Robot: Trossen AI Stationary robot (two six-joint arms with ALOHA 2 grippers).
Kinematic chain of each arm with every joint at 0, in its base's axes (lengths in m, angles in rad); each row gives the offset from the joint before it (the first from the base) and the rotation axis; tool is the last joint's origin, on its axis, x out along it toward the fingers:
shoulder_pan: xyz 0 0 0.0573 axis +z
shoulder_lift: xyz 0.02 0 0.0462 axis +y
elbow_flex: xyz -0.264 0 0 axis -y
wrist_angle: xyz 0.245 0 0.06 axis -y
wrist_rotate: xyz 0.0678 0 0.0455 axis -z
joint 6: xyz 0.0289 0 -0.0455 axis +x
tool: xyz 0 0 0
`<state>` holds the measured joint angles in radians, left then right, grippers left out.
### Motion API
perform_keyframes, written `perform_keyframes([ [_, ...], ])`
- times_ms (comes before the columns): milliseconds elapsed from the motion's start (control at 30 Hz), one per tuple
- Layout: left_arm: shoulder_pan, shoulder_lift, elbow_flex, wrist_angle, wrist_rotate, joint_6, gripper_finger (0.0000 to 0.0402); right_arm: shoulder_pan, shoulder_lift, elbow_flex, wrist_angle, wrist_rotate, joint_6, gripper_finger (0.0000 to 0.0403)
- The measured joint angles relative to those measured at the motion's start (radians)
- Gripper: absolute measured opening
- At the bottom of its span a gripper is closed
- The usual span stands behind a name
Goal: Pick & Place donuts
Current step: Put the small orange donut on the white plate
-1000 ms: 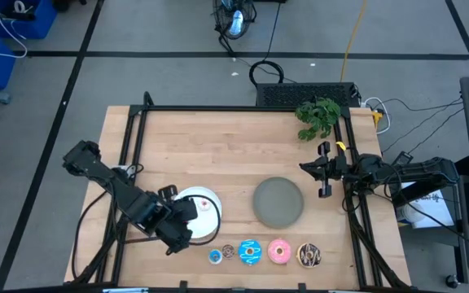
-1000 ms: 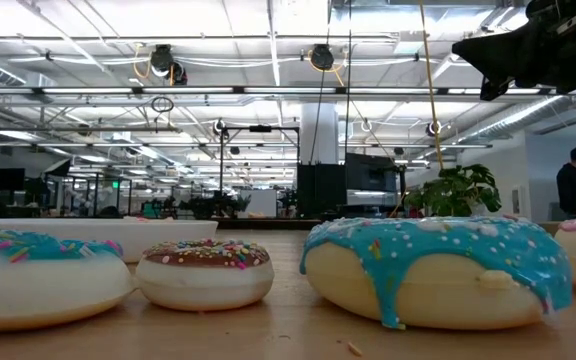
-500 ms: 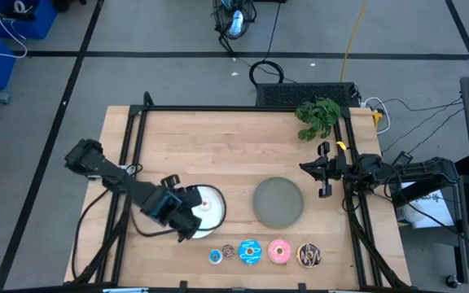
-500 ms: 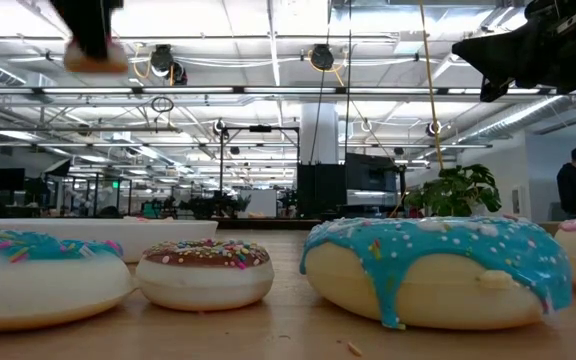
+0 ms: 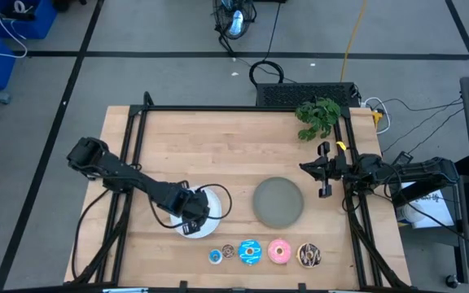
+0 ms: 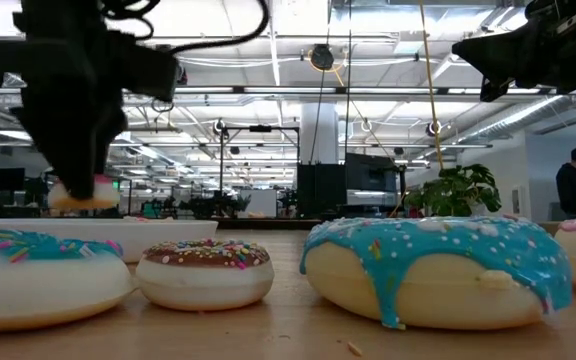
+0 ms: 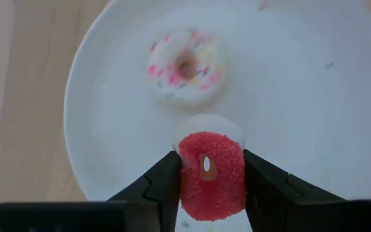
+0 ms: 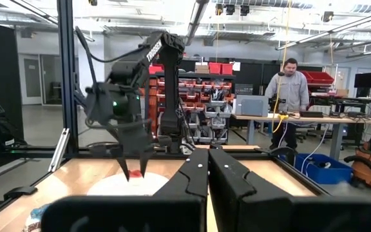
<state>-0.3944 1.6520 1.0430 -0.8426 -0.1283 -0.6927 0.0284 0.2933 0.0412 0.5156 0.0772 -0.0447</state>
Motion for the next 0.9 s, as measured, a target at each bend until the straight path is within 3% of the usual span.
perform_keyframes([
  [267,0.014,0.0,-0.082,0.056,-0.003,-0.003,0.0145,0.0,0.0,0.0,0.0,0.0,-0.001,0.0],
  [600,-0.005,0.0,-0.096,0.075,-0.02,0.078,0.0148,0.0,0.0,0.0,0.0,0.0,-0.001,0.0],
  [900,-0.007,0.0,-0.096,0.093,-0.007,0.037,0.0244,0.0,0.0,0.0,0.0,0.0,-0.001,0.0],
])
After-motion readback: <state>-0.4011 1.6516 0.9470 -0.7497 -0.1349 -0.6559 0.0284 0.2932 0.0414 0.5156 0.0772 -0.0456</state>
